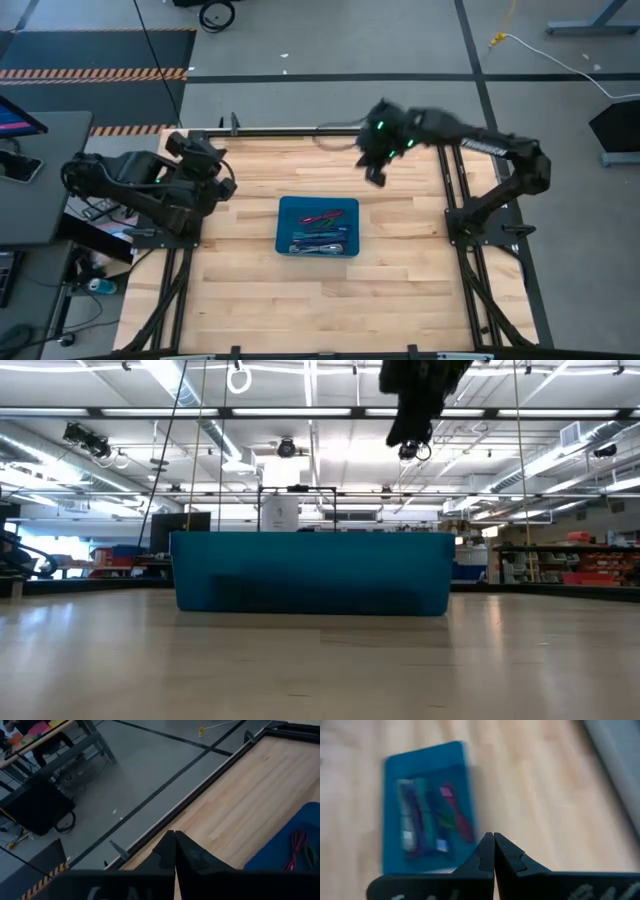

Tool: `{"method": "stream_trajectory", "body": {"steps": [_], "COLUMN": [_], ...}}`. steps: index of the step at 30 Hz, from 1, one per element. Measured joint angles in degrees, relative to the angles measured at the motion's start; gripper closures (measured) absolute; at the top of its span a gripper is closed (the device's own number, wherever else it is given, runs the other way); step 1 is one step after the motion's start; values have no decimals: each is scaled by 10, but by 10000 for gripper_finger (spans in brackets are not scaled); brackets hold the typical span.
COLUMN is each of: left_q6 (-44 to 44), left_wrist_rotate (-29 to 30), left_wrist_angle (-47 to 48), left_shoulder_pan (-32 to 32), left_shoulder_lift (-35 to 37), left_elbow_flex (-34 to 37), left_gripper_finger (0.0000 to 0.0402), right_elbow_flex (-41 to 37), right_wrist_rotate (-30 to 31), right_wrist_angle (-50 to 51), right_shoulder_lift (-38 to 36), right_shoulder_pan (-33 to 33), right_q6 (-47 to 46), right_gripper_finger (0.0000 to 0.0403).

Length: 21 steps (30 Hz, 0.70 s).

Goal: Pick and place USB-C Cables
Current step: Adjust the blue bin

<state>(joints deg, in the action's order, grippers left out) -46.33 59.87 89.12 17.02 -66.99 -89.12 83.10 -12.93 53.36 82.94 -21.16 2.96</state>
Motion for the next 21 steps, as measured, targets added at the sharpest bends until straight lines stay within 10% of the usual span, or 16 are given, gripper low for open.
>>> {"method": "stream_trajectory", "body": {"steps": [21], "left_q6": [21], "left_wrist_rotate": [49], "left_wrist_angle": [3], "left_shoulder_pan": [-1], "left_shoulder_lift": [11], "left_elbow_flex": [-10], "left_gripper_finger": [399], "right_elbow_flex": [-331], "right_wrist_rotate": [0], "right_wrist_angle": [-354], "right_shoulder_lift": [-1], "right_shoulder_pan": [154], "right_q6": [-230], "right_gripper_finger": [402]}}
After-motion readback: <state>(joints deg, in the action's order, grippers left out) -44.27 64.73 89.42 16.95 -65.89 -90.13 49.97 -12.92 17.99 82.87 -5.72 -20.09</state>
